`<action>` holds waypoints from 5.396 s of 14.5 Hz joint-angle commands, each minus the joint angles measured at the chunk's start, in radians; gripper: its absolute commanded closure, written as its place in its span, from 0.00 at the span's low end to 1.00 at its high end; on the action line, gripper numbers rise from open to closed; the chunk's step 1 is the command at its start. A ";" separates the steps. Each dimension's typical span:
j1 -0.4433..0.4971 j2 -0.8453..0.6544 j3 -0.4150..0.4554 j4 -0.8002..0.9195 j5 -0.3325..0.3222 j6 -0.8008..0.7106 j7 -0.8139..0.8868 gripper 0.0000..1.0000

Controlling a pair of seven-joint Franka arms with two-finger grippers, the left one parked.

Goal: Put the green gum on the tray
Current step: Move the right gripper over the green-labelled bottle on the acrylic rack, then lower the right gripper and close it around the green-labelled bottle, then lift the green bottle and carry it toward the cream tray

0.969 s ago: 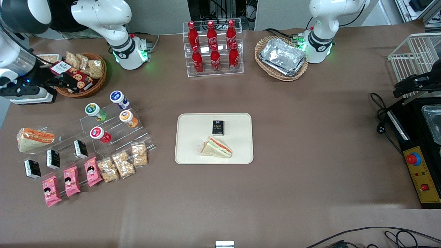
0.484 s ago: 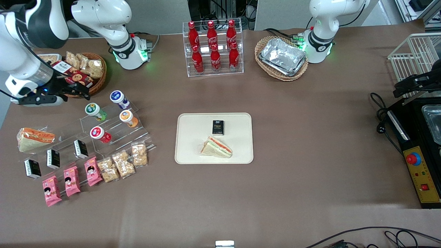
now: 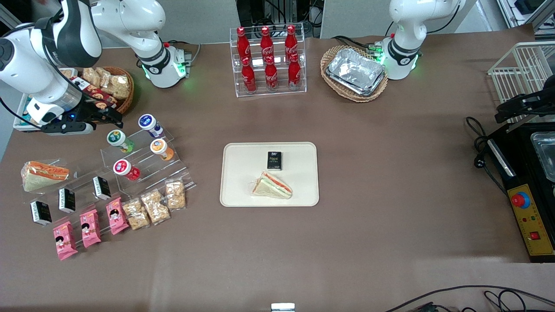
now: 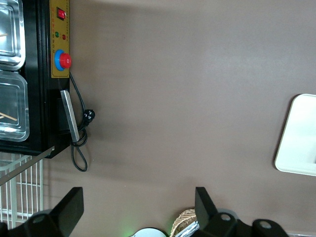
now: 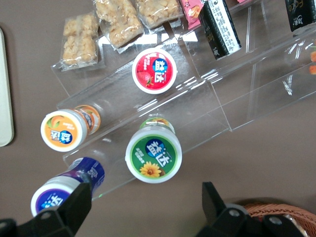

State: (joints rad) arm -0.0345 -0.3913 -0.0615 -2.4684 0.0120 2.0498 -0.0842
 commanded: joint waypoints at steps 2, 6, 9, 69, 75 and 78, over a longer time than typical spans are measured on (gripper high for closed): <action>0.001 -0.031 0.000 -0.086 0.009 0.107 -0.012 0.00; 0.001 -0.034 0.032 -0.122 0.008 0.162 0.000 0.00; 0.001 -0.034 0.038 -0.147 0.002 0.197 0.000 0.00; 0.008 0.343 0.632 0.694 0.016 -0.384 0.841 0.60; 0.067 0.469 0.698 0.496 -0.047 -0.023 1.011 0.59; 0.102 0.564 0.698 0.401 -0.163 0.162 1.115 0.60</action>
State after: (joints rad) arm 0.0403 0.1011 0.6328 -1.9947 -0.0535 2.0662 0.9320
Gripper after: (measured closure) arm 0.383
